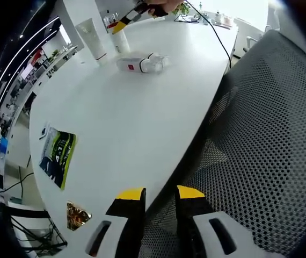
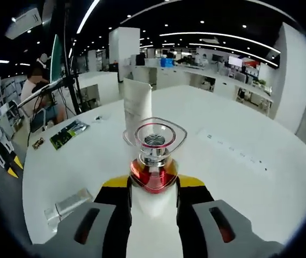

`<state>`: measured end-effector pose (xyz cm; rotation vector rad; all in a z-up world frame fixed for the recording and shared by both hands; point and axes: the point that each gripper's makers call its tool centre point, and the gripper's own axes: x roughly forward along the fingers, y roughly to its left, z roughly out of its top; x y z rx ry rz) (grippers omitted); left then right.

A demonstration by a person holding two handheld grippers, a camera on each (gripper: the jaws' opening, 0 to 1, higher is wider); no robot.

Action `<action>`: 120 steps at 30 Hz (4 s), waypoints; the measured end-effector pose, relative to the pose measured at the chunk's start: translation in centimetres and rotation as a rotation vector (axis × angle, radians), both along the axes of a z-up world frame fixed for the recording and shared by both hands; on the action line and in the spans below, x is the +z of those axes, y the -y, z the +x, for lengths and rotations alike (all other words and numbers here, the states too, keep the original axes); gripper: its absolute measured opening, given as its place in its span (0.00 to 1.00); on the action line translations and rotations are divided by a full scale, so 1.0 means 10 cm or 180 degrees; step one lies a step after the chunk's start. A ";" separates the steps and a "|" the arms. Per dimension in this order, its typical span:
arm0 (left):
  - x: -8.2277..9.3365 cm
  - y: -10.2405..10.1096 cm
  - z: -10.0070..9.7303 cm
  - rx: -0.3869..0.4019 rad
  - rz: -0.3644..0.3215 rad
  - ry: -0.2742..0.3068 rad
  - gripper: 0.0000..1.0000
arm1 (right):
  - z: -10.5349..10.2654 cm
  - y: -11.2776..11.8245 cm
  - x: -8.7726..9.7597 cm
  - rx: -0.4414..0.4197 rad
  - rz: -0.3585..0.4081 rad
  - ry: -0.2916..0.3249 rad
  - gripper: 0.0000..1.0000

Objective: Arrange the skincare products in the storage area until every visible bottle or jar stands upright without overlapping.

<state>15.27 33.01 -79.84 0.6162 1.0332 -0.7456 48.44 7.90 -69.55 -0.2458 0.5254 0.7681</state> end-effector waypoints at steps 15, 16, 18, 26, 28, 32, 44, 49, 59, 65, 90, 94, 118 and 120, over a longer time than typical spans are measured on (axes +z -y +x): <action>0.02 0.00 0.01 0.0017 -0.0002 0.0025 0.22 | 0.15 -0.07 0.00 -0.0176 -0.0023 -0.0030 0.29; 0.02 0.00 0.02 0.0018 -0.0005 0.0027 0.22 | 0.15 -0.07 0.00 -0.0182 -0.0022 -0.0033 0.29; 0.02 0.00 0.02 0.0015 -0.0002 0.0029 0.22 | 0.17 -0.08 0.00 -0.0192 -0.0021 -0.0033 0.29; 0.03 0.00 0.02 0.0023 0.0000 0.0026 0.22 | 0.23 -0.11 0.00 -0.0261 -0.0019 -0.0048 0.30; 0.03 0.00 0.02 0.0026 0.0000 0.0027 0.22 | 0.23 -0.13 -0.01 -0.0266 -0.0009 -0.0058 0.30; 0.04 0.00 0.01 0.0027 0.0005 0.0025 0.22 | 0.24 -0.14 -0.01 -0.0252 -0.0013 -0.0060 0.30; 0.03 -0.01 0.02 0.0038 0.0014 0.0033 0.22 | 0.16 -0.15 -0.07 -0.0222 -0.0246 -0.0039 0.40; 0.03 0.00 0.02 0.0016 0.0007 0.0032 0.22 | -0.03 -0.07 -0.08 -0.0466 -0.0030 -0.0145 0.42; 0.05 0.06 0.00 -0.0074 -0.0047 0.0061 0.22 | -0.94 0.12 -0.26 -0.0872 0.0233 -0.0517 0.42; 0.06 0.10 -0.04 -0.0145 -0.0070 0.0042 0.22 | -1.47 0.14 -0.27 -0.1073 0.0433 -0.0746 0.43; 0.27 0.19 0.09 -0.0306 -0.0217 0.0443 0.20 | -2.32 -0.20 -0.37 -0.0729 -0.0024 -0.0777 0.45; 0.30 0.18 0.12 -0.0294 -0.0217 0.0518 0.20 | -2.25 -0.23 -0.42 -0.0743 -0.0109 -0.0805 0.43; 0.38 0.18 0.21 -0.0249 -0.0227 0.0706 0.20 | -1.83 -0.27 -0.86 -0.1026 -0.0413 -0.1320 0.25; 0.39 0.18 0.21 -0.0239 -0.0226 0.0710 0.20 | -1.83 -0.24 -0.89 -0.1019 -0.0452 -0.1351 0.25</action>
